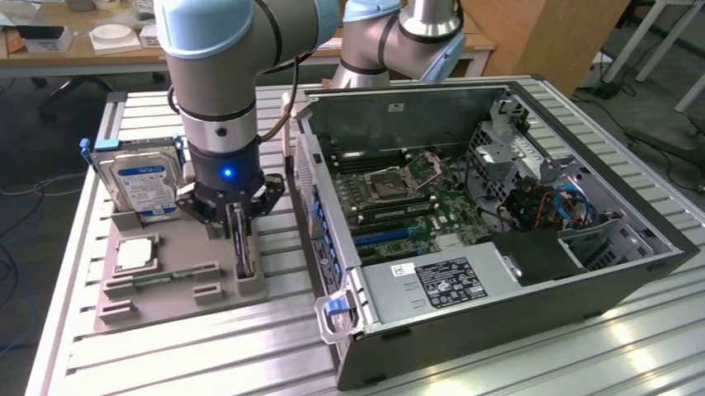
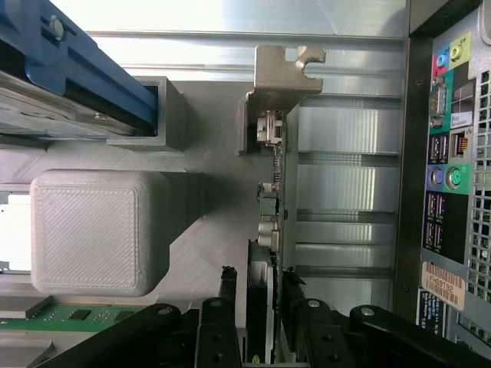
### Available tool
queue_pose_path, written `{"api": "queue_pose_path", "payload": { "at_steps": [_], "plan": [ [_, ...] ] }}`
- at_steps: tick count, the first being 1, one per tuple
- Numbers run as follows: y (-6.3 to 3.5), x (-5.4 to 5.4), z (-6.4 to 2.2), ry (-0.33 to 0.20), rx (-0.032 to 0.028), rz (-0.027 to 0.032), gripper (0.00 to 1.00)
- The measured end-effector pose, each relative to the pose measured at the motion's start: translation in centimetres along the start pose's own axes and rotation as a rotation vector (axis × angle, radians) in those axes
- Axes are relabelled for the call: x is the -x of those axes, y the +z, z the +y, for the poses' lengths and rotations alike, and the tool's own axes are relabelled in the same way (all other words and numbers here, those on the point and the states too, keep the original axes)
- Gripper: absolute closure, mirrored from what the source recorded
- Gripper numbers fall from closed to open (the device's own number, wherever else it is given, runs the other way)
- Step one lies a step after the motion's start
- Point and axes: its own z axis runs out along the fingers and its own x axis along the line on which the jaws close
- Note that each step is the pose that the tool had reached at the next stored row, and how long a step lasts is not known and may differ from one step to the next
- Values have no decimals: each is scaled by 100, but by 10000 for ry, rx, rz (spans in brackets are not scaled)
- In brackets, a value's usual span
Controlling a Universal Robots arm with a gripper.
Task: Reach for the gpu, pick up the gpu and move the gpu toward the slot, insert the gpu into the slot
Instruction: 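Pick up the gpu and move the gpu toward the slot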
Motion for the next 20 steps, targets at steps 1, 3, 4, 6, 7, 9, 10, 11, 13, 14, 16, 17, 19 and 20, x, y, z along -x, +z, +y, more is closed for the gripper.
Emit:
{"api": "queue_pose_path", "payload": {
  "at_steps": [1,3,4,6,7,9,10,11,13,14,16,17,19,20],
  "plan": [
    [1,1,0,1,1,-1,64],
    [1,11,0,0,2,-2,64],
    [1,11,0,1,1,-1,64],
    [0,11,0,1,-1,1,64],
    [-1,11,0,1,-1,1,64],
    [1,16,0,-1,1,-1,64],
    [1,16,0,0,0,-1,64],
    [1,15,0,0,0,0,64],
    [1,16,0,0,0,-1,64],
    [1,15,0,0,0,-1,64],
    [1,16,0,0,0,-1,65],
    [1,16,0,0,-1,-1,65],
    [1,16,0,0,0,-1,73],
    [1,16,0,0,0,-1,73]
  ]
}}
